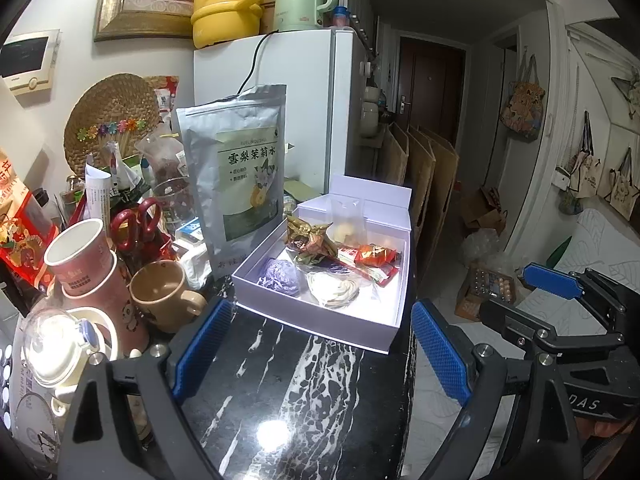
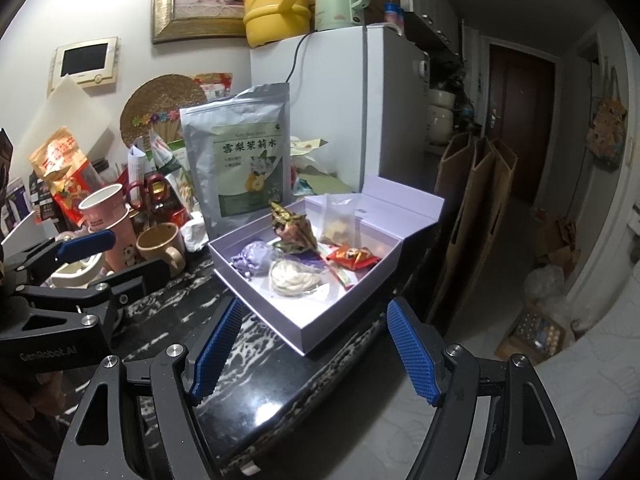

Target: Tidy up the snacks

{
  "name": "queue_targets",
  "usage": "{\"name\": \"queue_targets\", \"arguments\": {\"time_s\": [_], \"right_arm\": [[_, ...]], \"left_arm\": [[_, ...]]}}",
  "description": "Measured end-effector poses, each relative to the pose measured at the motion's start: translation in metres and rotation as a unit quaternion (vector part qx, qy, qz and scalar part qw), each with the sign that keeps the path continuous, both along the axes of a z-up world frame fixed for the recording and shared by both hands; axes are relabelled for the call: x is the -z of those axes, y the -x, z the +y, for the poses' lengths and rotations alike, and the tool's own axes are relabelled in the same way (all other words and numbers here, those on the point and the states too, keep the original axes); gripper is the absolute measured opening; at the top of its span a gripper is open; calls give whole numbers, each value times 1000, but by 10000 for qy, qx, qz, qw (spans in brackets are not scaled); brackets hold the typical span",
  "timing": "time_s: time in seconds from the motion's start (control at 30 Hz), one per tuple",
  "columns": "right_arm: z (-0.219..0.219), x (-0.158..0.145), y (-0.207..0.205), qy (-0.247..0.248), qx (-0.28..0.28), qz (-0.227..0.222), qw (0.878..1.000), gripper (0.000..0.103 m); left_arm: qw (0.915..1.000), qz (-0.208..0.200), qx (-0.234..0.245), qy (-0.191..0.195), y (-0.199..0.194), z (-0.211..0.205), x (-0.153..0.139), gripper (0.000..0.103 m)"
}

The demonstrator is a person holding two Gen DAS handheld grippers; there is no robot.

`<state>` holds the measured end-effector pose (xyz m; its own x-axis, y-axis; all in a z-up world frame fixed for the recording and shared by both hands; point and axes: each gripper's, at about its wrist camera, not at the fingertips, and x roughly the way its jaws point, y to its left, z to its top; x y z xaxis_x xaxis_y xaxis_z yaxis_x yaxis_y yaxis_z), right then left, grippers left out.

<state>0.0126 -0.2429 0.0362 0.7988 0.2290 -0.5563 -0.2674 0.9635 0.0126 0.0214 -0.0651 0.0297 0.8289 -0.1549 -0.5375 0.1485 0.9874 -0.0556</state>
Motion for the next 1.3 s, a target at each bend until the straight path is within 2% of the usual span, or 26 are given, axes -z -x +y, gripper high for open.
{"name": "queue_targets", "arguments": {"time_s": [1.3], "right_arm": [[-2, 5, 3, 108, 166, 54, 9998, 76]], "left_arm": [[9997, 147, 148, -95, 2, -7, 5, 93]]}}
